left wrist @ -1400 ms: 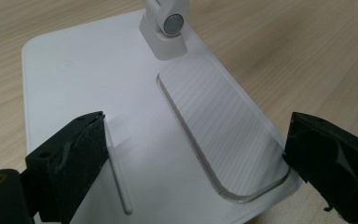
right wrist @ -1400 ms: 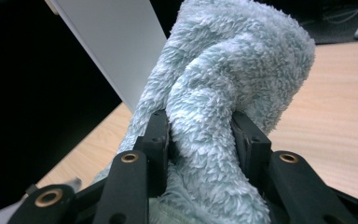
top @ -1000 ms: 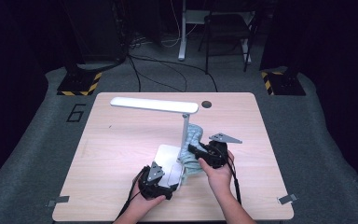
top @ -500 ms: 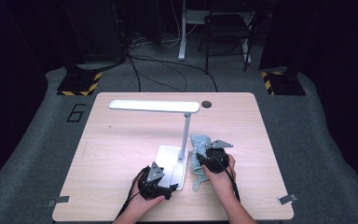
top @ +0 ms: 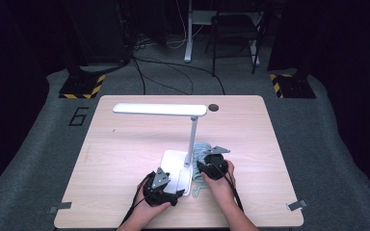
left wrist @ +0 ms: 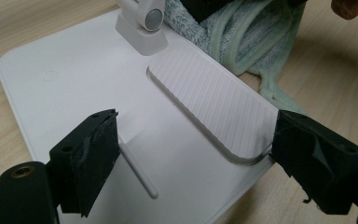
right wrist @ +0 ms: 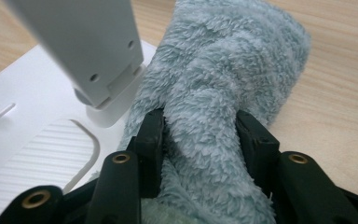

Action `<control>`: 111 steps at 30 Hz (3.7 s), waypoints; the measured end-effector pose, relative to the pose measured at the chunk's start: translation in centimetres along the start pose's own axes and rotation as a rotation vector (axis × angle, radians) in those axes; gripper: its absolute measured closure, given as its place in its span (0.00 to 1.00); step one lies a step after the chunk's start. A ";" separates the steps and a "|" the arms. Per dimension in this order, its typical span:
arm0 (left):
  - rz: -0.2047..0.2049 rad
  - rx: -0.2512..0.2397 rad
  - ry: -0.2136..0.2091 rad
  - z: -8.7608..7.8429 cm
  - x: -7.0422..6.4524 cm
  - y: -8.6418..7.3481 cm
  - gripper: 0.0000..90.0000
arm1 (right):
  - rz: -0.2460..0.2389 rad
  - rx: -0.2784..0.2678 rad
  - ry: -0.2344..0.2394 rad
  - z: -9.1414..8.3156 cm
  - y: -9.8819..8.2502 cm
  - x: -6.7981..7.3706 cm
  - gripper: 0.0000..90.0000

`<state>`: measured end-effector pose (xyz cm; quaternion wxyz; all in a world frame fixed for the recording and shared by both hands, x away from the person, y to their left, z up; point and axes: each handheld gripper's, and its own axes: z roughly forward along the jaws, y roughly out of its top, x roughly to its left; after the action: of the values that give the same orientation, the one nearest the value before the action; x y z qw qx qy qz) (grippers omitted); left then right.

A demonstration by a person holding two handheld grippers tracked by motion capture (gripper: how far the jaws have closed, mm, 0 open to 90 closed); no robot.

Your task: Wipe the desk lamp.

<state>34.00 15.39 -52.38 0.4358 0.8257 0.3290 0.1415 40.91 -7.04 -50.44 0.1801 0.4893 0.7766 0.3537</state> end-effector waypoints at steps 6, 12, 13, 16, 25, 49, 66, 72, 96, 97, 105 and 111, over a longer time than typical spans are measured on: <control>0.007 0.001 0.001 0.0 0.0 0.0 0.16 | -0.004 0.002 0.005 -0.7 -0.8 1.3 0.67; 0.010 -0.009 0.014 0.1 -0.1 0.0 0.16 | -0.039 -0.004 0.029 -1.7 -2.0 2.2 0.68; 0.010 -0.009 0.014 0.1 -0.1 0.0 0.16 | -0.037 -0.006 0.034 -1.8 -2.2 2.3 0.68; 0.009 -0.003 0.006 0.0 -0.1 0.0 0.16 | -0.034 -0.002 0.062 -2.4 -3.0 2.7 0.69; 0.009 -0.004 0.007 0.0 -0.1 -0.1 0.16 | -0.062 -0.006 0.110 -4.1 -4.8 3.9 0.69; -0.003 -0.019 0.015 0.1 -0.1 -0.1 0.17 | 0.039 -0.027 0.053 -1.2 -2.0 1.6 0.66; -0.019 0.009 0.029 0.2 -0.2 0.3 0.16 | -0.017 -0.045 0.109 -3.4 -4.7 3.0 0.65; -0.050 0.017 0.018 0.1 0.3 0.7 0.18 | -0.015 -0.042 0.115 -3.4 -4.7 2.9 0.65; -0.063 -0.024 0.055 0.5 0.4 0.6 0.19 | 0.050 -0.051 0.090 -2.1 -2.7 1.8 0.60; -0.061 -0.019 0.048 0.5 0.4 0.6 0.19 | 0.050 -0.048 0.092 -2.0 -2.8 1.8 0.60; -0.061 -0.041 0.062 0.6 0.3 0.3 0.19 | 0.033 -0.043 0.088 -2.2 -3.2 2.6 0.64; -0.062 -0.050 0.066 0.6 0.2 0.2 0.19 | 0.000 -0.026 0.116 -3.5 -4.5 3.7 0.67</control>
<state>34.51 15.06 -52.53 0.4491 0.7988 0.3654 0.1633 34.17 -6.28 -51.01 0.1410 0.4657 0.7809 0.3916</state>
